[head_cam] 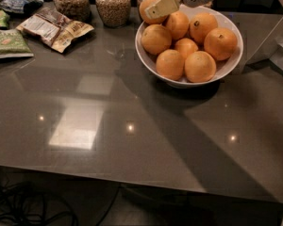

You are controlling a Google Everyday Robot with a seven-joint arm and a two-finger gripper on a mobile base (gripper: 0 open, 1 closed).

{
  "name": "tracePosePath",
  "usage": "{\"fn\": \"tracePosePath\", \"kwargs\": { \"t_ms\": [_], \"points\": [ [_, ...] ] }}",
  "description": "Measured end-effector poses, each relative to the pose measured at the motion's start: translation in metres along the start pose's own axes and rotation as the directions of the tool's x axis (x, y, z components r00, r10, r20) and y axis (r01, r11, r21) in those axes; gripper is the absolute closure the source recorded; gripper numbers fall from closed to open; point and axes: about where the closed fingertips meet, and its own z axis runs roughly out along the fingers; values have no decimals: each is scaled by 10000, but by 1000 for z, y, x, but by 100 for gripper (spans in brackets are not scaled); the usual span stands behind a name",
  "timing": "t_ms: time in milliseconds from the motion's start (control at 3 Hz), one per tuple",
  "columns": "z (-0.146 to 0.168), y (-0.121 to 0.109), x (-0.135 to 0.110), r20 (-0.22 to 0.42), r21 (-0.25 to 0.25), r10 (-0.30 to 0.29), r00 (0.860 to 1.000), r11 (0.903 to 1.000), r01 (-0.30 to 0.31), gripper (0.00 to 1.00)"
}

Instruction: Pick orange from white bowl

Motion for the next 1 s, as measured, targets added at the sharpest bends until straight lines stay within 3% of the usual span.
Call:
{"fn": "tracePosePath", "kwargs": {
  "t_ms": [1000],
  "points": [
    [27,-5,10,-256,-401,198,9995,9990,-209,28]
  ]
}}
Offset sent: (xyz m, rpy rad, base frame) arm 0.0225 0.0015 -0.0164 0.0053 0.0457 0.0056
